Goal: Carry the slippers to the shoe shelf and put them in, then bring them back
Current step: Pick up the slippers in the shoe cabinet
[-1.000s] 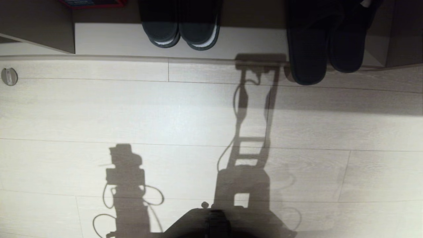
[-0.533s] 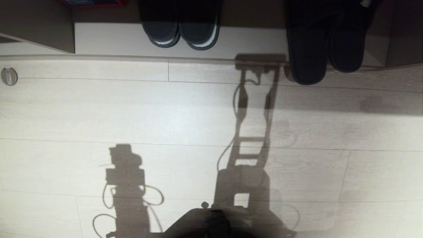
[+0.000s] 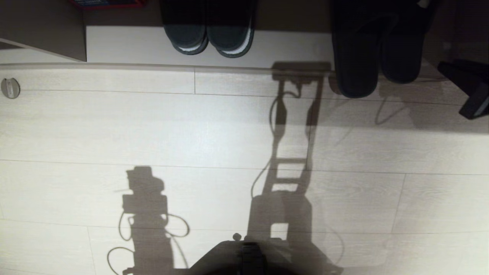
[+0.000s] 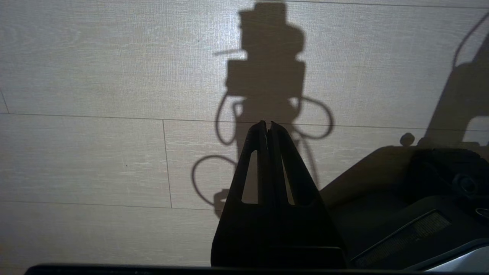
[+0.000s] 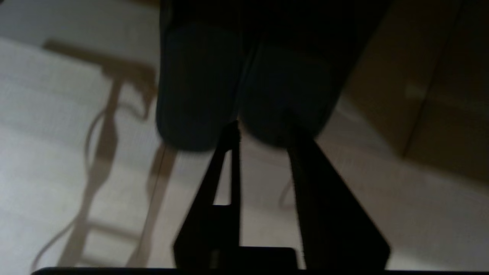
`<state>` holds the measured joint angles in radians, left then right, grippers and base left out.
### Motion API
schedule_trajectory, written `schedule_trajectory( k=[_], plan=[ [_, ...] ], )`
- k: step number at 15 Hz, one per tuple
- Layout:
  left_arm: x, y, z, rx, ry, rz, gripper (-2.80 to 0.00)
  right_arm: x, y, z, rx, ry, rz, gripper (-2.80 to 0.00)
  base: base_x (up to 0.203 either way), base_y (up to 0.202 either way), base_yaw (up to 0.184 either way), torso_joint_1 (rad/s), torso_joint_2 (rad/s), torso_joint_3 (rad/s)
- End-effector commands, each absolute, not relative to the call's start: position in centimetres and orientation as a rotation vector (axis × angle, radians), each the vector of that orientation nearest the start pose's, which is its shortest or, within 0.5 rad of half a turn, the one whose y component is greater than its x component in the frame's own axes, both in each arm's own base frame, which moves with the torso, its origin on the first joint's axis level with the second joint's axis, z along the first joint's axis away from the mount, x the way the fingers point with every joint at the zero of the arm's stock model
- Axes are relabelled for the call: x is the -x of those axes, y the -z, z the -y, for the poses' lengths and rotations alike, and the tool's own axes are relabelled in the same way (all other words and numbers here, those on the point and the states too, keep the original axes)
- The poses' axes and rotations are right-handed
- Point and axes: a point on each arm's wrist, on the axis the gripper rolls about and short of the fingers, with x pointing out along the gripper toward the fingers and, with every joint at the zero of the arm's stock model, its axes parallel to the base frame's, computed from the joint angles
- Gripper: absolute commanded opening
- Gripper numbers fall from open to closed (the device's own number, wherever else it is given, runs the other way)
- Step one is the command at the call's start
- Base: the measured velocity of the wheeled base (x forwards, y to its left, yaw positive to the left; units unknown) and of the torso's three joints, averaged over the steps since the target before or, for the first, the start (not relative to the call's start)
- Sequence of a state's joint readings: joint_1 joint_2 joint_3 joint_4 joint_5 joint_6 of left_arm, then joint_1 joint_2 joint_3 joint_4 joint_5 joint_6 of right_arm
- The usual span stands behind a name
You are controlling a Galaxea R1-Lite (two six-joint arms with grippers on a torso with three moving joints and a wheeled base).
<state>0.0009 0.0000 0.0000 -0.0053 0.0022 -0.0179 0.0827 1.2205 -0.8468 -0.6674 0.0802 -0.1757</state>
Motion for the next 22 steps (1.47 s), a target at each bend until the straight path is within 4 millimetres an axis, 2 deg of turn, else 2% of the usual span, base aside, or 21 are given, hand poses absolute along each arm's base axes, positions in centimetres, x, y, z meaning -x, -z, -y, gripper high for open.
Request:
schedule_trajectory(
  k=[1,4,6,9,14,22],
  plan=[
    [2.3,-7.6,0.0,0.018,-0.003,0.006,-2.80,-22.9,-32.2,-2.3,0.195,-0.143,0.318,0.00,0.000,0.000,0.000,0.000,0.00,0.000],
    [2.3,-7.6,0.0,0.017,-0.004,0.006,-2.80,-24.7,-34.3,-2.9,0.210,-0.154,0.413,0.00,0.000,0.000,0.000,0.000,0.00,0.000],
    [2.3,-7.6,0.0,0.017,-0.001,0.006,-2.80,-26.1,-34.8,-3.7,0.218,-0.227,0.433,0.00,0.000,0.000,0.000,0.000,0.00,0.000],
    [2.3,-7.6,0.0,0.017,-0.003,0.006,-2.80,-28.1,-35.2,-4.0,0.239,-0.242,0.453,0.00,0.000,0.000,0.000,0.000,0.00,0.000],
    [2.3,-7.6,0.0,0.017,-0.003,0.006,-2.80,-29.6,-35.4,-4.2,0.302,-0.151,0.461,0.00,0.000,0.000,0.000,0.000,0.00,0.000],
    [2.3,-7.6,0.0,0.017,-0.002,0.006,-2.80,-30.0,-35.8,-4.6,0.297,-0.067,0.458,0.00,0.000,0.000,0.000,0.000,0.00,0.000]
  ],
)
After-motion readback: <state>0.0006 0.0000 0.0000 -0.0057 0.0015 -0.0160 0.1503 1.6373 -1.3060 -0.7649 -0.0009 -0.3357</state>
